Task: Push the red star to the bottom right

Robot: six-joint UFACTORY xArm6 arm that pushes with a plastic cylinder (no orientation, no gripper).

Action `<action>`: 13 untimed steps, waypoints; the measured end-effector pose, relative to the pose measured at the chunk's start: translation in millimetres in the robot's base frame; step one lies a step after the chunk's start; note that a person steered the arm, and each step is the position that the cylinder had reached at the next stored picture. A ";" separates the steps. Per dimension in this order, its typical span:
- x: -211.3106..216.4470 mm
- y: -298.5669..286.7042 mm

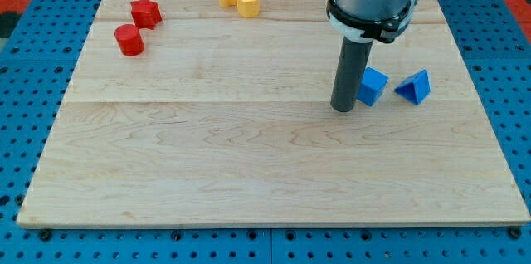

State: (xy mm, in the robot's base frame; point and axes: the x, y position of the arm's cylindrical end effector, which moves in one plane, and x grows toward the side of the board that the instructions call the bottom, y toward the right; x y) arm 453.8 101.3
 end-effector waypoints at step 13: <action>-128.6 -220.7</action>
State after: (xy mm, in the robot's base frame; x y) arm 325.1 -119.4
